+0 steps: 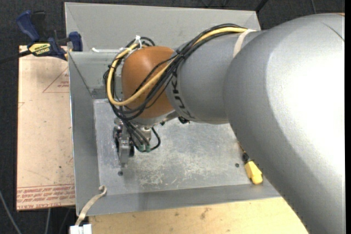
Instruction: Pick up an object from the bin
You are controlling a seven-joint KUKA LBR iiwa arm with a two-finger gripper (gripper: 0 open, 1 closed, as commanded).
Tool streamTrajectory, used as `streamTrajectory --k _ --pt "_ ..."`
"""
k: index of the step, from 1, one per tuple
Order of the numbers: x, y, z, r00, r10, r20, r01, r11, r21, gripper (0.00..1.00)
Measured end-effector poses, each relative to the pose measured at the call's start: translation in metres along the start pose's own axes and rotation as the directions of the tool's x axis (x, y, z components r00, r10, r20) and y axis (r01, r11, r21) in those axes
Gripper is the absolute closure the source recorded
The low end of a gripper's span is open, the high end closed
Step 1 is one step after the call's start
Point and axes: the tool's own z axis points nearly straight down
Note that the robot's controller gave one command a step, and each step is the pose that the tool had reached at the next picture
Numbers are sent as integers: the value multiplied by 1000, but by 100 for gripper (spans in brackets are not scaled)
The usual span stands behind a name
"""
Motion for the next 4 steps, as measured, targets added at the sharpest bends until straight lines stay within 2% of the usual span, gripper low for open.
streamTrajectory --k 1,2,3,4 --pt "-3 -14 -31 1000 5 -2 -5 1000 1 100" --pt "-32 -4 -31 1000 11 10 -11 1000 -3 100" --pt "-28 -28 -57 1000 21 -5 -21 1000 2 100" --pt "-65 -8 -58 999 43 13 -43 999 -3 100"
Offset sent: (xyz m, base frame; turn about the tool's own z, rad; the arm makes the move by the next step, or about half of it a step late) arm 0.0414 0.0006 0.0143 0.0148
